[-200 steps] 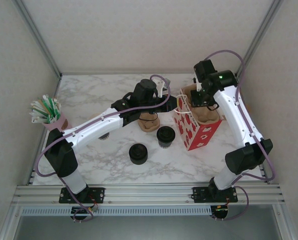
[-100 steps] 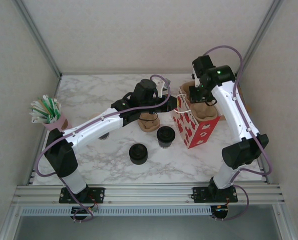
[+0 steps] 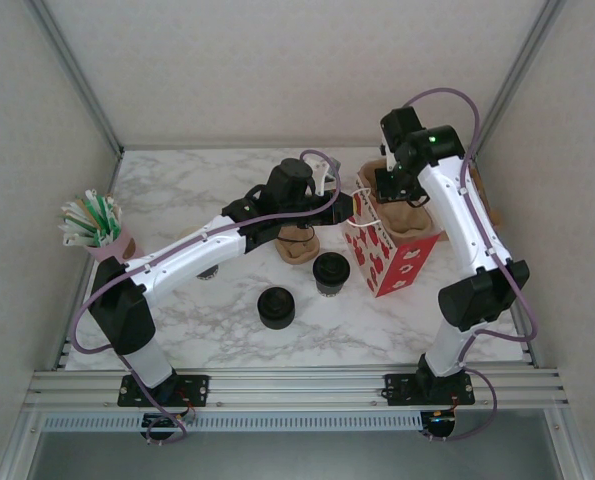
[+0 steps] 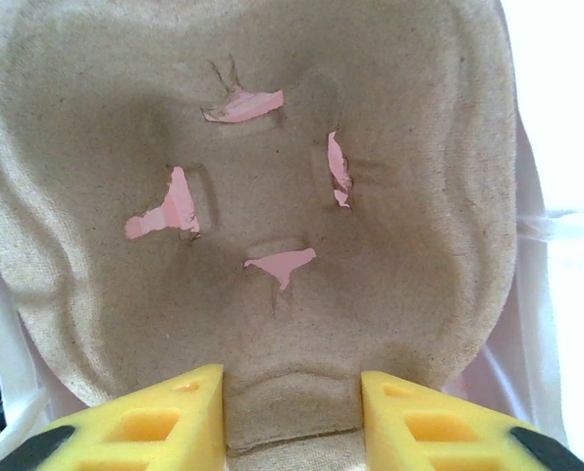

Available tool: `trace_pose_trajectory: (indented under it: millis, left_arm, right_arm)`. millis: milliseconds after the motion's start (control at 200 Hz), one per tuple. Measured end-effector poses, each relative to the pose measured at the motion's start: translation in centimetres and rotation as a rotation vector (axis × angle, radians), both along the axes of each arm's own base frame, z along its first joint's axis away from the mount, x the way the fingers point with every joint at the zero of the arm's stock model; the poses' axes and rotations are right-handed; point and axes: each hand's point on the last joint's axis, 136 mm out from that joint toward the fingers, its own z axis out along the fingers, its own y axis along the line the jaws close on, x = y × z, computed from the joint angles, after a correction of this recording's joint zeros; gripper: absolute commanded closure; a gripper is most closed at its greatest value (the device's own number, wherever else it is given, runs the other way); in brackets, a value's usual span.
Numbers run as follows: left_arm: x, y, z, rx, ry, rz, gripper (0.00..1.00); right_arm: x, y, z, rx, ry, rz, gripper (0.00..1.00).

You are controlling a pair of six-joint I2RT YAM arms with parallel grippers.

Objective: Pack the takeout coffee

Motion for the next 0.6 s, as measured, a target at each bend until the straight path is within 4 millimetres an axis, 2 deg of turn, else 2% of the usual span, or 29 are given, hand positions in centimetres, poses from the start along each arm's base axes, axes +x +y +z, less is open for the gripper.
trace_pose_trajectory:
  millis: [145,290,431,601]
  left_arm:
    - [-0.1,0.1,-0.3,0.009,0.007,0.000,0.98]
    - [-0.1,0.1,-0.3,0.010,0.005,-0.001,0.98]
    - [-0.1,0.1,-0.3,0.011,0.005,0.000,0.98]
    - [0.0,0.1,-0.3,0.011,0.004,0.003,0.98]
  right_arm:
    - [-1.0,-0.3,-1.3,0.000,0.017,-0.002,0.64]
    - [-1.9,-0.8,-0.9,0.003,-0.008,-0.004,0.64]
    - [-2.1,-0.9,-1.0,0.003,-0.017,-0.005,0.64]
    - [-2.0,-0.8,-2.5,-0.004,0.004,-0.004,0.65]
